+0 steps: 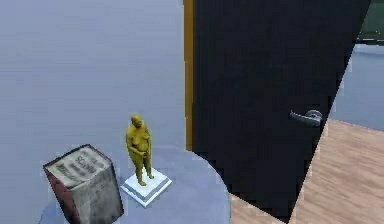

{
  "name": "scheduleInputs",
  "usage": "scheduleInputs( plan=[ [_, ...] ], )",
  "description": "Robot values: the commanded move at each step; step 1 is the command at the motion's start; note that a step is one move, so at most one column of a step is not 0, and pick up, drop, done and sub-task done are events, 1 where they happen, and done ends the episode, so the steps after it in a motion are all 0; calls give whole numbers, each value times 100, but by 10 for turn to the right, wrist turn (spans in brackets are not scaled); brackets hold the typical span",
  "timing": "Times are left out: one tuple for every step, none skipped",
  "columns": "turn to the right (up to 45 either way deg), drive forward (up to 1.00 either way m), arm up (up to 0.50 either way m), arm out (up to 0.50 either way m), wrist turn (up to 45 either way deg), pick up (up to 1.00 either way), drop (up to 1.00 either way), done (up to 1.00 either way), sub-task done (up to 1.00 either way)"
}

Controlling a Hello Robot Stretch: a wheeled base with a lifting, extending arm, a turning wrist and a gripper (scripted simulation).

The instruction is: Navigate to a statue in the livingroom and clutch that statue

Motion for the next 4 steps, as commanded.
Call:
scheduleInputs(
  plan=[
    [-450, 0, 0, 0, 0, 0, 0, 0, 0],
    [-450, 0, 0, 0, 0, 0, 0, 0, 0],
    [-150, 0, 0, 0, 0, 0, 0, 0, 0],
    [0, 0, 50, 0, 0, 0, 0, 0, 0]
  ],
)
